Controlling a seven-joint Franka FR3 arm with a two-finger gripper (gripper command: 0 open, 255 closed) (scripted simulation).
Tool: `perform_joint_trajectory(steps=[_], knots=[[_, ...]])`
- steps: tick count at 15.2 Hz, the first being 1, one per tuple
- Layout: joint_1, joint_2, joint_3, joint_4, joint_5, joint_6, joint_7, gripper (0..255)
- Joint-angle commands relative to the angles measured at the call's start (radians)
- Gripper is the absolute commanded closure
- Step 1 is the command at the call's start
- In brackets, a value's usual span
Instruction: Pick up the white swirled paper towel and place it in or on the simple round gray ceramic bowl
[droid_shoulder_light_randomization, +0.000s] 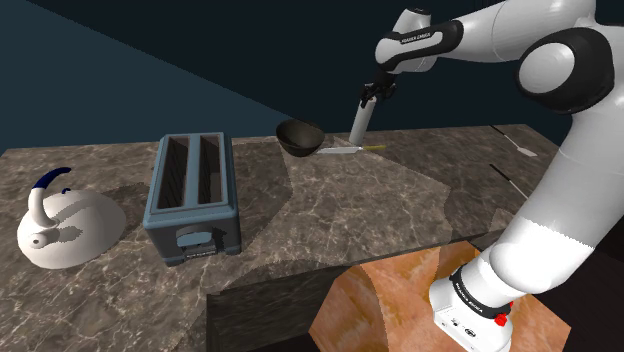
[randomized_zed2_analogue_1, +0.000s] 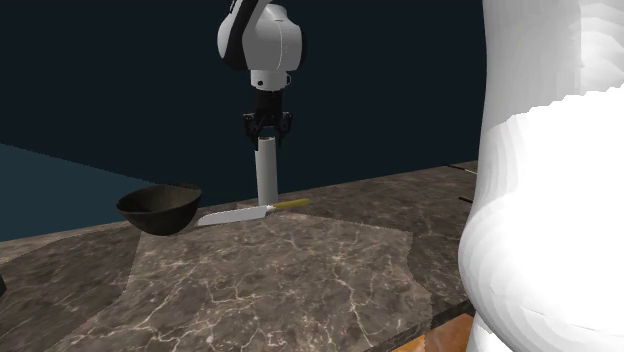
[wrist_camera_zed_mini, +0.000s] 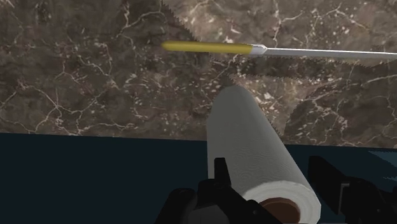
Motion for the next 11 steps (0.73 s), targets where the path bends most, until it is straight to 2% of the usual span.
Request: perform_joint_trajectory(steps=[1,9,11], knots=[[0.000,0.000,0.000,0.000,0.000,0.000,0.000,255],[0.000,0.000,0.000,0.000,0.000,0.000,0.000,255],[0.001,-0.009,-0.001,0.014,-0.003,-0.024,0.002,255]])
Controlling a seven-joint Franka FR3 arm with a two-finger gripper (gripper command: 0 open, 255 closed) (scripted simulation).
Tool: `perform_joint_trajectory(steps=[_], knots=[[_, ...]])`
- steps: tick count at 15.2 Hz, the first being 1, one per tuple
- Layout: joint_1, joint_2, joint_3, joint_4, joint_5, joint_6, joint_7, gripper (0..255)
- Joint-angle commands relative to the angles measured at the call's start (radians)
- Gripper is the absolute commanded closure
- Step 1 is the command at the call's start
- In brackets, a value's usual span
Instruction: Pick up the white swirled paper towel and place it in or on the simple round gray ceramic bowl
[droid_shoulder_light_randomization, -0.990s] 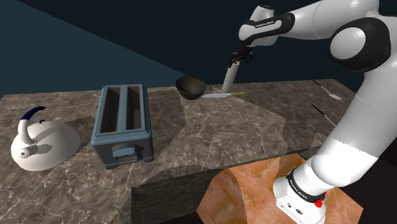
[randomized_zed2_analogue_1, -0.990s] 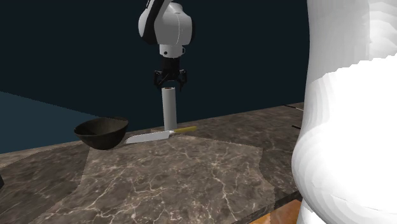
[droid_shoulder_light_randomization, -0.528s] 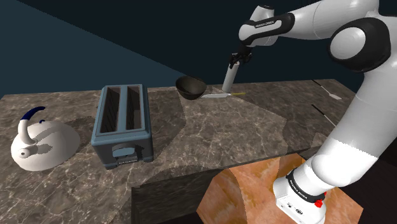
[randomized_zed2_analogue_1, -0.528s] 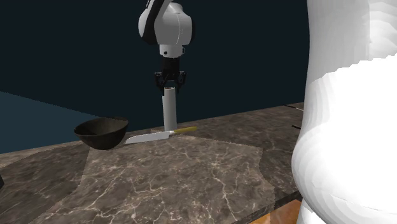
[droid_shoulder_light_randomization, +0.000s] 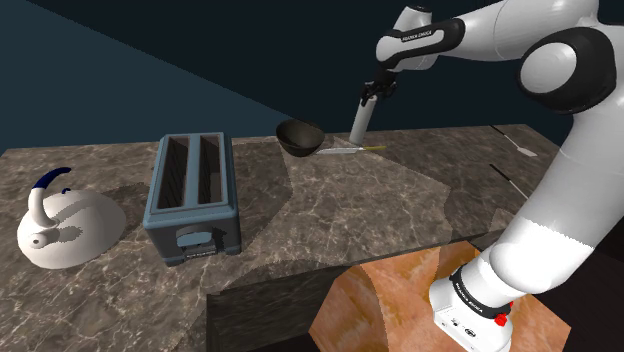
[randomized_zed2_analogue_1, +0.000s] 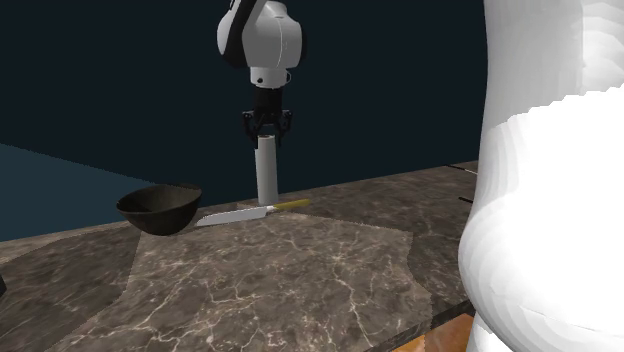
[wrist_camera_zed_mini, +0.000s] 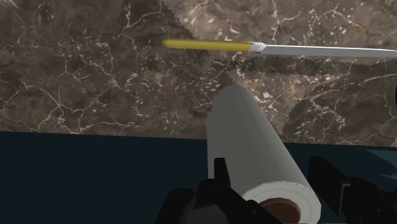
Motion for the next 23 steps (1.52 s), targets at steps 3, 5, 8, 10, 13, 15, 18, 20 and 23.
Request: perform_joint_trajectory(steps=[3,5,8,10,13,15,18,20,23], knots=[[0.001,-0.016,-0.002,0.030,-0.005,-0.046,0.003,255],[0.001,-0.024,-0.003,0.047,-0.008,-0.071,0.005,255],[0.001,-0.034,-0.004,0.074,-0.011,-0.108,0.007,255],[0.002,-0.040,-0.004,0.094,-0.013,-0.133,0.009,255],[0.002,-0.047,-0.005,0.125,-0.016,-0.171,0.011,255],[0.001,-0.050,-0.006,0.147,-0.017,-0.196,0.012,255],[0.001,-0.054,-0.006,0.183,-0.018,-0.235,0.013,255],[0.001,-0.055,-0.007,0.208,-0.019,-0.262,0.014,255],[0.000,-0.056,-0.007,0.248,-0.019,-0.302,0.014,255]])
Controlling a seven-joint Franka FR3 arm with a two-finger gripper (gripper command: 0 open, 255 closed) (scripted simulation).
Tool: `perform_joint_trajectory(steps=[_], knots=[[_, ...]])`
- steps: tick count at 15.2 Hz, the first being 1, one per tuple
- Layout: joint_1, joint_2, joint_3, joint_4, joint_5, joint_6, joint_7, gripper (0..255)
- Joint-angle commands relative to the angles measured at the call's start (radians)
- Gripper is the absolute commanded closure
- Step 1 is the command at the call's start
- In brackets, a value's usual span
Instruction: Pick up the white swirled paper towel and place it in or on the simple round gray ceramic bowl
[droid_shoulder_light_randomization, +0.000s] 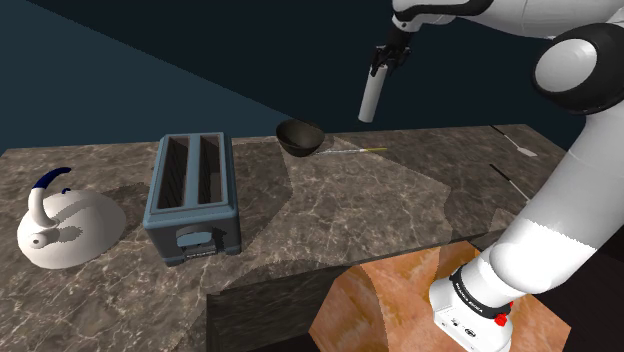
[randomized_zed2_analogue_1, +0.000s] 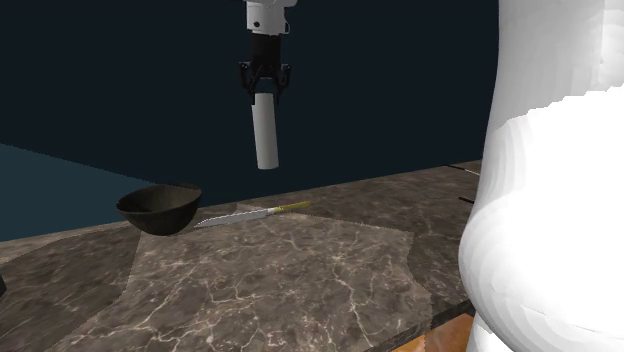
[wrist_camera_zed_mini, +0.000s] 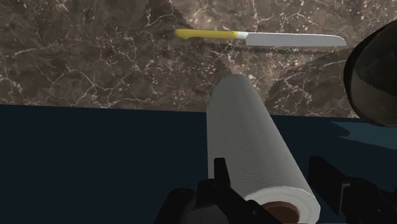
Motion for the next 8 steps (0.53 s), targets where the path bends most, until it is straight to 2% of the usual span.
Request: perform_joint_trajectory(steps=[1,8], knots=[[-0.001,0.002,0.000,0.029,0.000,-0.028,0.000,255],[-0.004,0.011,-0.002,0.128,0.002,-0.118,0.000,255]])
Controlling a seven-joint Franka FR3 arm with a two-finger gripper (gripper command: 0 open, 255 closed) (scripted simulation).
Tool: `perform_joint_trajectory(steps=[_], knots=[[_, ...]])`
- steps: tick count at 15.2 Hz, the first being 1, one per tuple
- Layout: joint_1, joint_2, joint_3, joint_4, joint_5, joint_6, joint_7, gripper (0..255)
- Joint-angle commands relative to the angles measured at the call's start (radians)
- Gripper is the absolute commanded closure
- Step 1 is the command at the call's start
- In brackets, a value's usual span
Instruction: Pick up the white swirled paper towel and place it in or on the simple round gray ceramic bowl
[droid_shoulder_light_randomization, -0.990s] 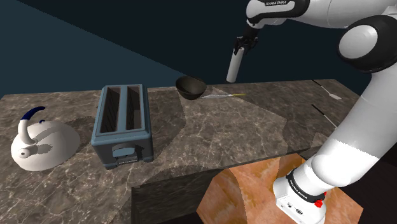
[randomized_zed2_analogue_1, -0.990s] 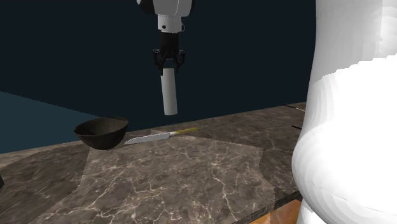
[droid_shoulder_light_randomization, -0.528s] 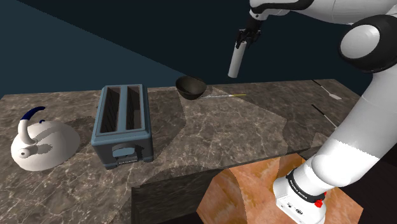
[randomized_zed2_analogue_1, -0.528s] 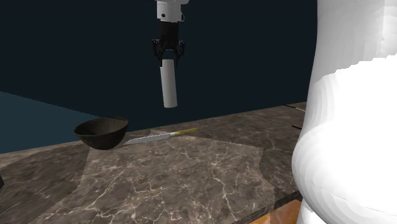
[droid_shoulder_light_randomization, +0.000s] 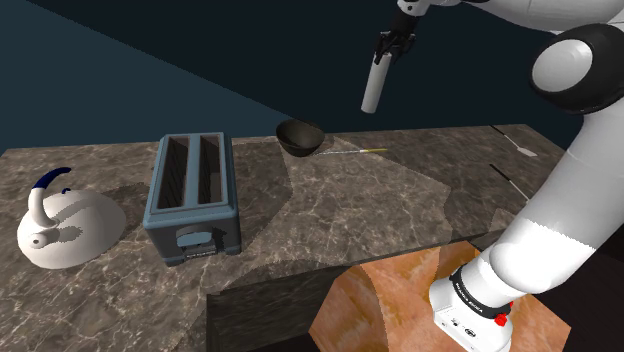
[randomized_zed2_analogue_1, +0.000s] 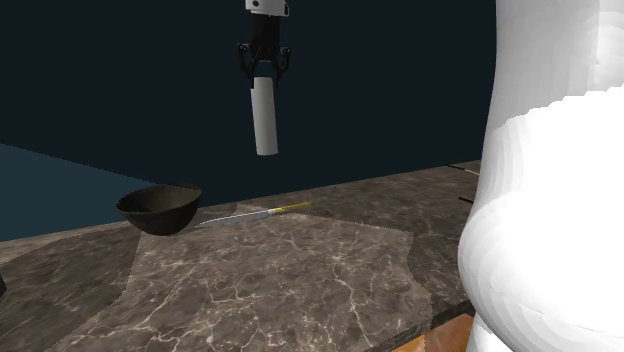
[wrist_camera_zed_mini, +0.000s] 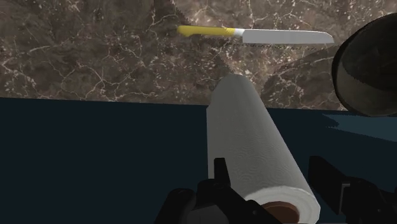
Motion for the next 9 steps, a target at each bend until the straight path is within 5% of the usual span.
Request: perform_joint_trajectory(steps=[1,9], knots=[[0.014,-0.004,0.007,0.014,-0.007,-0.018,0.022,255],[0.121,0.004,0.065,0.113,-0.053,-0.109,0.194,255]])
